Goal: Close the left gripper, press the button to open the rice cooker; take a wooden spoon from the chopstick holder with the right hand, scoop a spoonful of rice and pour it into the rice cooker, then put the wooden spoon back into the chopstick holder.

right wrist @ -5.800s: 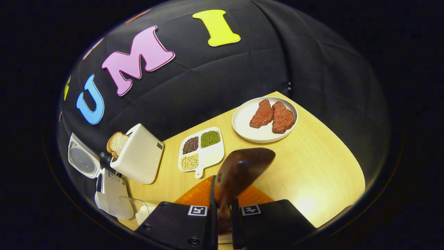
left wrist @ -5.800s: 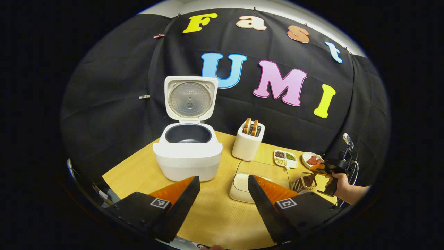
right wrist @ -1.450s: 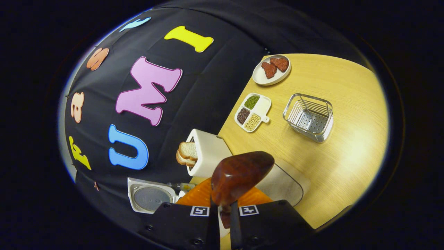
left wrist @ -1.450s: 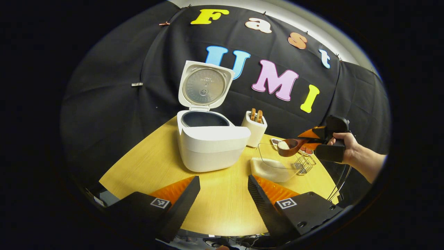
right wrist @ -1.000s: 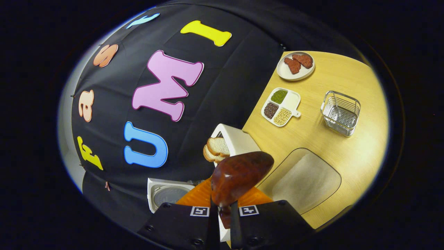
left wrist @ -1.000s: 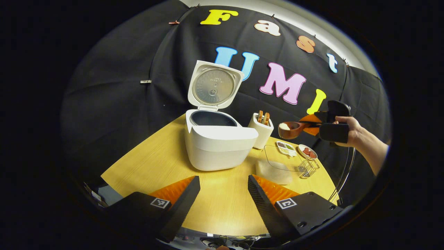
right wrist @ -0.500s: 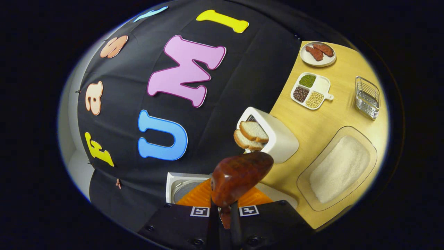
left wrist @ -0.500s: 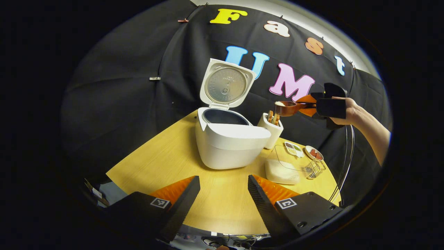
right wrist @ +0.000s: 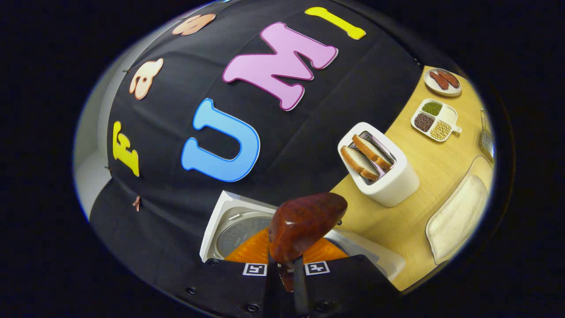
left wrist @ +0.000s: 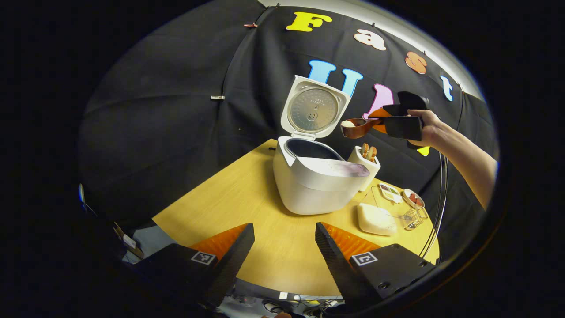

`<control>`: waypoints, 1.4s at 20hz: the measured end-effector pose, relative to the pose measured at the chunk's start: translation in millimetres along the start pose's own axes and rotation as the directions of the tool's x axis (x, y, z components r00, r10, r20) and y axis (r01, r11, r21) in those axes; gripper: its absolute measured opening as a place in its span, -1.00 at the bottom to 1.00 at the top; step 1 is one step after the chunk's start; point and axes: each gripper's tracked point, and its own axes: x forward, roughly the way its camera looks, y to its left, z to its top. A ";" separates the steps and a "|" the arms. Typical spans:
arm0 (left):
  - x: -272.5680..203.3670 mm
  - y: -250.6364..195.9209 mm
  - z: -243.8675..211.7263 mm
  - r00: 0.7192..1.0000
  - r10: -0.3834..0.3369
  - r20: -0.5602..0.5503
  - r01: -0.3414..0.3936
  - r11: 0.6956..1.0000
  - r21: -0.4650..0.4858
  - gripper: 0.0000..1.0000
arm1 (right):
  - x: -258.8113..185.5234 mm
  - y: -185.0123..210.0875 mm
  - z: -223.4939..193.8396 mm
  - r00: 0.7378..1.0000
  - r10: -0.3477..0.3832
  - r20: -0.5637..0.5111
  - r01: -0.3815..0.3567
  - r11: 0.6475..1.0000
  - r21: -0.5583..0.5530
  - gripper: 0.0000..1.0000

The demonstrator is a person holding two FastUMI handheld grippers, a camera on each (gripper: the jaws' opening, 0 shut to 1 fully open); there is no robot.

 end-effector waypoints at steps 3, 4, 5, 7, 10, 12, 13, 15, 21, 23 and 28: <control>-3.9 5.7 -0.7 1.000 0.008 -0.006 -0.008 1.000 0.001 0.92 | 14.9 13.6 -21.6 1.000 0.021 0.000 -0.020 0.988 -0.153 -0.67; -4.0 5.9 0.4 1.000 0.011 -0.005 -0.011 1.000 0.009 0.92 | 17.6 17.1 -27.5 1.000 0.026 0.005 -0.025 0.979 -0.200 -0.67; -4.1 5.6 2.5 1.000 0.013 -0.001 -0.013 1.000 0.023 0.92 | 20.3 18.3 -30.4 0.999 0.037 0.014 -0.033 0.971 -0.236 -0.67; -4.4 1.1 7.9 1.000 0.001 0.012 -0.002 0.999 0.053 0.92 | 24.2 25.2 -41.0 0.999 0.051 0.019 -0.043 0.949 -0.313 -0.68; -2.7 -10.3 16.0 0.999 -0.037 0.023 0.036 0.997 0.062 0.92 | 30.4 29.0 -50.1 0.997 0.074 0.025 -0.056 0.903 -0.425 -0.68; -1.6 -19.0 19.6 0.998 -0.061 0.028 0.059 0.996 0.061 0.92 | 32.5 28.0 -52.7 0.996 0.087 0.034 -0.059 0.864 -0.501 -0.68; -1.0 -22.5 21.1 0.997 -0.069 0.031 0.067 0.996 0.064 0.92 | 32.7 29.0 -53.2 0.994 0.100 0.038 -0.064 0.839 -0.541 -0.67; -2.5 -29.3 23.7 0.996 -0.084 0.039 0.082 0.994 0.067 0.92 | 31.8 31.9 -55.5 0.991 0.123 0.042 -0.071 0.786 -0.615 -0.68; -2.7 -31.4 20.0 0.995 -0.092 0.032 0.090 0.994 0.068 0.92 | 24.8 52.1 -84.6 0.971 0.237 -0.029 -0.165 0.582 -0.797 -0.68; -3.6 -29.3 20.8 0.996 -0.086 0.035 0.084 0.995 0.057 0.92 | 19.4 59.8 -100.9 0.959 0.276 -0.069 -0.194 0.457 -0.868 -0.68; -7.3 -17.0 19.5 0.997 -0.056 0.045 0.054 0.997 0.054 0.92 | 4.2 66.9 -150.9 0.923 0.344 -0.173 -0.247 0.183 -0.952 -0.69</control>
